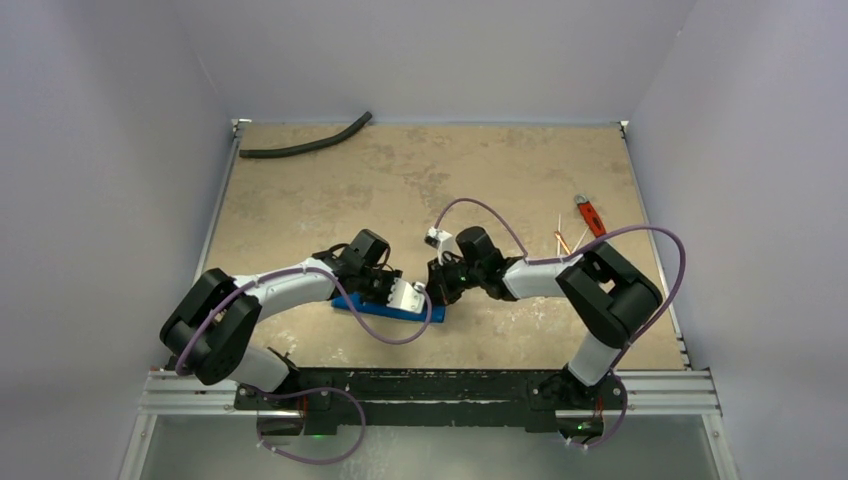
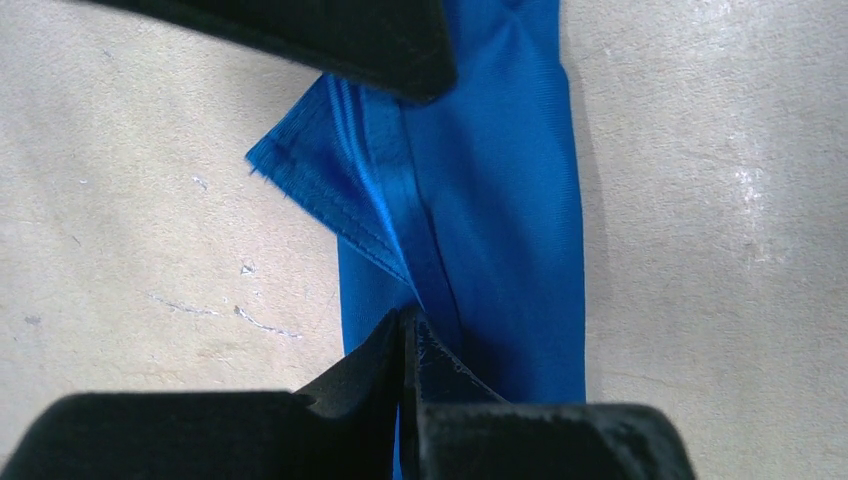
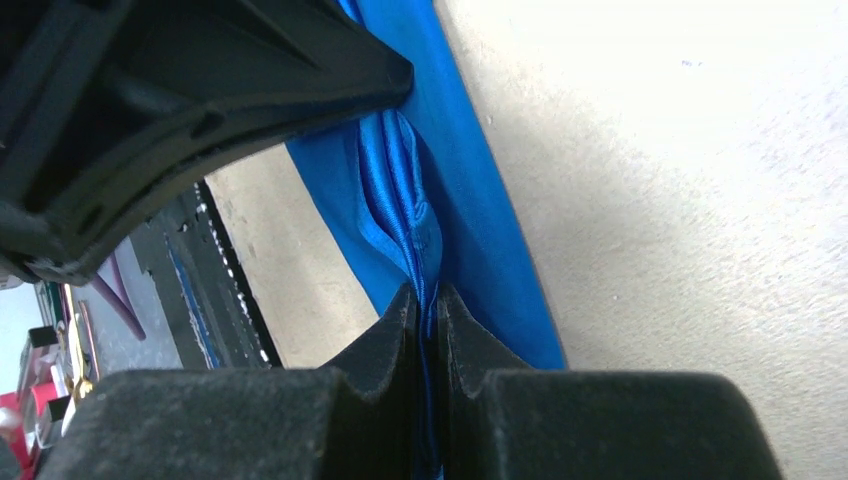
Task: Fold the napkin into a case and place the utensils inside
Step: Smooth out the smaller rectangle-folded napkin at the center of the board.
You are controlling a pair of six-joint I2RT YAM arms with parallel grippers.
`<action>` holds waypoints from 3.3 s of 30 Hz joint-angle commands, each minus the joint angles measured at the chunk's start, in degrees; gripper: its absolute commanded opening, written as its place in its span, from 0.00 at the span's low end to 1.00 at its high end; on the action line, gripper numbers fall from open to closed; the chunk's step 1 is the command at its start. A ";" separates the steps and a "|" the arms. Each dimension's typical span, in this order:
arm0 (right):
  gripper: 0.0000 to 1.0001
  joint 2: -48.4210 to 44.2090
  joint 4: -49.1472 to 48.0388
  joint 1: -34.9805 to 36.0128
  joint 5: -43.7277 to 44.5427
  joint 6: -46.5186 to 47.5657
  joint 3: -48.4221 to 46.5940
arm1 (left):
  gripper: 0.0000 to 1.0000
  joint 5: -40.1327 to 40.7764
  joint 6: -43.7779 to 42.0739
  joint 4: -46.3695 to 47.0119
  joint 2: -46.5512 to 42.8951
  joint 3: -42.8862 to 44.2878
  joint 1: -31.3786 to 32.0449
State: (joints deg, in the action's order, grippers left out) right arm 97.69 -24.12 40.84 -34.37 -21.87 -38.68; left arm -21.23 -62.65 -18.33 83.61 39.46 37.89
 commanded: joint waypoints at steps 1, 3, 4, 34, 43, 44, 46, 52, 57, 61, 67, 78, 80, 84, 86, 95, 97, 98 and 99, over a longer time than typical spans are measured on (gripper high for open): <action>0.00 -1.58 3.46 -0.41 -0.22 2.19 -4.30 | 0.00 -2.56 -2.64 -4.20 0.70 -0.64 -0.41; 0.00 -0.65 3.34 -0.40 -0.43 2.25 -4.73 | 0.00 -3.01 -3.21 -5.04 0.91 -0.53 -0.27; 0.00 -0.24 2.99 -0.41 -0.43 2.28 -4.60 | 0.00 -3.14 -3.46 -5.39 0.93 -0.55 -0.23; 0.00 8.88 3.33 -3.49 0.81 5.83 -3.40 | 0.00 -11.03 14.47 -6.26 -7.98 8.23 -1.48; 0.00 9.10 3.93 -3.42 0.36 6.18 -3.20 | 0.00 -13.99 -2.11 -20.33 -3.86 5.99 -0.52; 0.00 9.13 3.79 -3.46 0.29 6.18 -3.19 | 0.00 -13.21 -2.03 -19.18 -3.56 5.48 -0.50; 0.00 9.24 3.76 -3.43 0.19 6.30 -3.19 | 0.00 -11.76 -1.26 -15.96 -3.21 4.71 -0.46; 0.00 9.40 3.43 -3.46 -0.25 6.62 -2.75 | 0.00 -5.97 3.34 -7.41 -1.58 3.79 -0.57; 0.00 9.82 3.55 -3.48 -1.11 6.74 -2.97 | 0.00 -6.34 4.97 -7.06 -1.02 4.38 -0.65; 0.00 9.66 3.43 -3.49 -1.61 6.61 -2.89 | 0.00 -5.60 4.83 -7.01 -0.49 3.93 -0.63; 0.00 8.06 5.38 -3.47 -2.06 6.97 -3.54 | 0.00 -3.94 5.20 -3.85 0.64 1.79 -0.65; 0.41 1.42 13.56 -3.92 -0.90 7.40 -6.93 | 0.00 -2.63 5.02 -2.77 1.95 -1.37 -0.68; 0.44 -0.85 16.16 -4.29 0.56 7.99 -8.43 | 0.00 -2.88 5.56 -3.13 1.67 -1.61 -0.67; 0.98 -5.00 21.90 -5.22 6.00 10.18 -10.98 | 0.00 -3.73 6.55 -3.35 1.03 -2.05 -0.62; 0.99 -6.88 22.86 -5.92 6.35 10.16 -11.58 | 0.00 -4.31 7.02 -3.20 0.74 -2.22 -0.67; 0.99 -9.22 16.47 -6.38 6.68 1.99 -10.97 | 0.00 -4.30 10.01 -1.42 -0.85 -1.76 -0.63; 0.99 -12.06 14.80 -8.38 12.03 -2.18 -10.83 | 0.00 -4.57 10.01 -1.39 -0.91 -1.75 -0.68; 0.99 -13.03 14.16 -9.60 14.89 -6.04 -10.81 | 0.00 -4.67 10.01 -1.44 -1.04 -1.83 -0.70; 0.99 -13.59 13.70 -10.94 14.60 -7.35 -10.87 | 0.00 -4.69 10.01 -1.45 -1.14 -1.79 -0.63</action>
State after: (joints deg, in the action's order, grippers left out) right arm 89.21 -7.46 34.06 -27.38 -20.03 -48.62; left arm -25.26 -54.46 -17.30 83.31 39.07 37.21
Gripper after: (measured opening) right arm 0.987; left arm 0.003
